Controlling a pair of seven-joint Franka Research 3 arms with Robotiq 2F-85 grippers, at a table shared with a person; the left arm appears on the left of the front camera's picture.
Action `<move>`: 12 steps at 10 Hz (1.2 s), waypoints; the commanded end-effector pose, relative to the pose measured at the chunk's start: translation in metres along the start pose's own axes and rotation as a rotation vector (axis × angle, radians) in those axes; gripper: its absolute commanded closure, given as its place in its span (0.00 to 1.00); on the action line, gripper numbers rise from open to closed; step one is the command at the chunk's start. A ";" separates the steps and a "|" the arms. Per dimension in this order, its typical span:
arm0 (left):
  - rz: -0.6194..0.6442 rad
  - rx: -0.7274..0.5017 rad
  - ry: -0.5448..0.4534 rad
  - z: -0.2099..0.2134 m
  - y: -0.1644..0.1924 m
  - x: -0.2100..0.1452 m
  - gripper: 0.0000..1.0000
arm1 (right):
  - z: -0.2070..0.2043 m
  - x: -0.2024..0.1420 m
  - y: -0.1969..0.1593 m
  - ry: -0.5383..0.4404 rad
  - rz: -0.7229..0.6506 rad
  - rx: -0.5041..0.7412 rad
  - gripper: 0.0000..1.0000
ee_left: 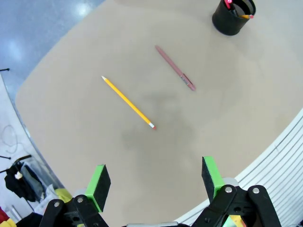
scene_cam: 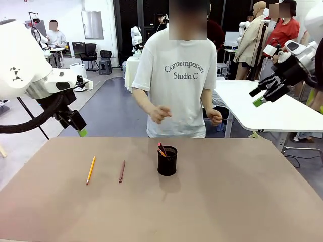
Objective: Place the pens into the pen holder.
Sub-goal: Pick up a writing instrument from the table and place it into the Pen holder.
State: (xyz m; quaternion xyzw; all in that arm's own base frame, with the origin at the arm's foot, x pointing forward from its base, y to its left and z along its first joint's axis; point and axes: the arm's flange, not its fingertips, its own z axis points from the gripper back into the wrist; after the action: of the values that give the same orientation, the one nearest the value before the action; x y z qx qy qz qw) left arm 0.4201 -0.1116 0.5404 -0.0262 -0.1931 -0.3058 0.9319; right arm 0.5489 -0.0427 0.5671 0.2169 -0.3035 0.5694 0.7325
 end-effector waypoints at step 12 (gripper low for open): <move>0.516 0.284 0.191 -0.126 0.033 0.033 0.00 | 0.002 0.001 0.001 0.008 0.002 0.003 0.00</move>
State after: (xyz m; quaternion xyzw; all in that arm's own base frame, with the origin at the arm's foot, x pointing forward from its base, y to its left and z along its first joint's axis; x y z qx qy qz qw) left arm 0.5069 -0.1245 0.4413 0.0800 -0.1330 -0.0297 0.9874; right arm 0.5489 -0.0428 0.5670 0.2171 -0.3034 0.5694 0.7325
